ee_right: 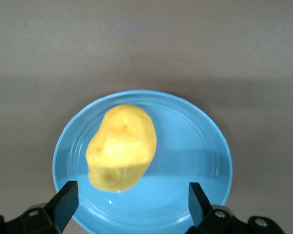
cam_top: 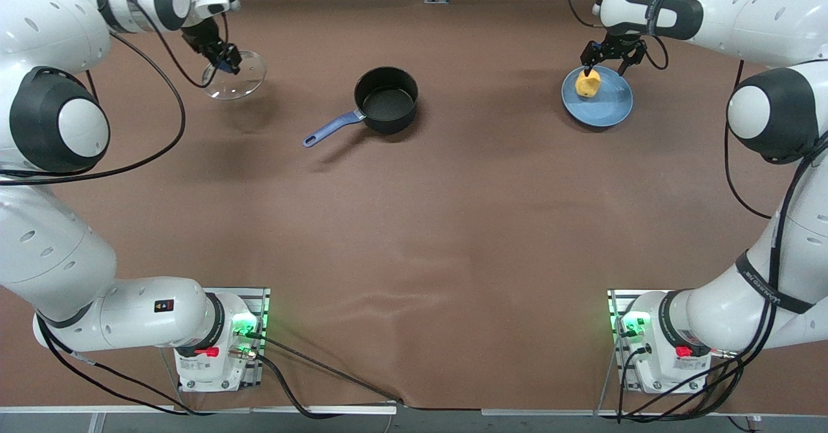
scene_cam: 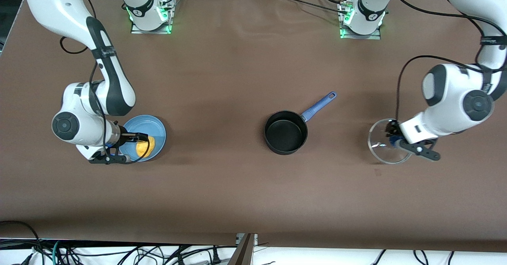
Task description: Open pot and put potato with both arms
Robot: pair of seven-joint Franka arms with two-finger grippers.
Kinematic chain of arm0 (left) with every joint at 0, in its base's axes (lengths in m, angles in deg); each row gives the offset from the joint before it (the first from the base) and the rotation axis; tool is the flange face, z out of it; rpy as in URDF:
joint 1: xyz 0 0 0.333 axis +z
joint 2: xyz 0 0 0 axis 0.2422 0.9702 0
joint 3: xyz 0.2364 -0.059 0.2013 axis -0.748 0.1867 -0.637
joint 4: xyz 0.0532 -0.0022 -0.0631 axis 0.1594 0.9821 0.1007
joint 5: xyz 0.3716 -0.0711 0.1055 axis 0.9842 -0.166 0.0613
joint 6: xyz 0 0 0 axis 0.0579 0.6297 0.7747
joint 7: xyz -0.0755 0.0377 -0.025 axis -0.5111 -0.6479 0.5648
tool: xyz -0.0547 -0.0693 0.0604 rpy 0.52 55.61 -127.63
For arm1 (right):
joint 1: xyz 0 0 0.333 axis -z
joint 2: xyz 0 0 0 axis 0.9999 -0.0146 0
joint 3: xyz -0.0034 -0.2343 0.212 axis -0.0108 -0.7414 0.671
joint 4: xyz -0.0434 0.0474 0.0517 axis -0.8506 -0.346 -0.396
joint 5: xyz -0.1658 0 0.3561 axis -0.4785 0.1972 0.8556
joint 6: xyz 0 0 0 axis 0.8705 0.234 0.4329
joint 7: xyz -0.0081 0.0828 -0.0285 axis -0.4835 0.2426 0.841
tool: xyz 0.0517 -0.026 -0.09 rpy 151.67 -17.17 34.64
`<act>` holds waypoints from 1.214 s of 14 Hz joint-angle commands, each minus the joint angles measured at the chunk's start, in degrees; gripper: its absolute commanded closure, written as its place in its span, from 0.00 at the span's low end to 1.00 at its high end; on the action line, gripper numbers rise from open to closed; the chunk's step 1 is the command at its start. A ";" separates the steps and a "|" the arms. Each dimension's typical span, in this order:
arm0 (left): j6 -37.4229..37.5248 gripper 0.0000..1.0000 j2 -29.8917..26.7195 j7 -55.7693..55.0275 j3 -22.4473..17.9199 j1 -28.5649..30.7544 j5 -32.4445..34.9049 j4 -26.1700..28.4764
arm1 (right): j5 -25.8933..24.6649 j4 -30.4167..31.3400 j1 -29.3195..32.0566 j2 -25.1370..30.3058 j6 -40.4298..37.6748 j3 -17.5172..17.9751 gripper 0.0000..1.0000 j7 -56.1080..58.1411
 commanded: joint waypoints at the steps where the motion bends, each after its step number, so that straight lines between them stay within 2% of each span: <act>1: -6.93 0.43 -2.39 9.97 -4.27 -0.02 -4.43 6.99 | 1.48 -1.03 0.38 -2.16 3.55 0.26 0.00 -0.46; 3: -11.52 0.43 -1.42 13.69 -6.82 -0.02 -5.49 10.16 | 1.49 -1.03 0.65 -4.53 6.79 0.26 0.00 -0.19; 6: -19.25 0.42 0.69 19.31 -9.02 1.03 -7.24 13.94 | 3.15 -1.03 0.30 -5.06 8.04 0.26 0.00 -0.98; 7: -20.14 0.42 1.91 19.94 -9.11 1.13 -8.21 14.48 | 4.12 -1.03 0.30 -5.06 8.04 0.26 0.02 -1.33; 8: -20.32 0.40 3.14 19.94 -9.11 1.30 -8.48 14.48 | 4.13 -1.03 0.21 -5.06 8.04 0.26 0.09 -1.25; 9: -20.33 0.29 3.76 19.94 -9.11 1.39 -9.09 14.05 | 4.13 -1.03 0.30 -5.06 7.95 0.26 0.15 -0.90; 10: -19.72 0.08 3.51 19.86 -9.20 1.39 -9.27 13.70 | 4.13 -1.03 0.30 -5.06 7.95 0.26 0.17 -0.37; 11: -18.84 0.00 2.81 19.60 -9.11 1.22 -9.27 13.17 | 3.78 -1.11 0.47 -5.06 7.95 0.26 0.17 -0.11; 12: -14.83 0.00 1.84 19.07 -9.03 1.04 -9.27 11.43 | 3.51 -1.12 0.65 -5.15 7.95 0.26 0.19 -0.02; 13: -8.87 0.00 1.14 18.28 -8.76 0.78 -9.27 8.54 | 3.51 -1.12 0.56 -5.07 7.87 0.26 0.31 -0.10; 15: 5.18 0.00 0.43 11.90 -7.19 -0.01 -8.66 0.55 | 4.21 -1.46 0.30 -4.80 7.26 0.44 0.62 -0.19; 16: 11.25 0.00 0.17 7.42 -5.87 -0.02 -8.13 -3.15 | 4.39 -3.21 0.21 -4.63 5.07 0.70 0.73 -0.45; 17: 16.62 0.00 -0.27 3.29 -4.56 -0.19 -7.17 -6.58 | 5.35 -6.44 -0.05 -4.80 0.09 0.79 0.80 -1.59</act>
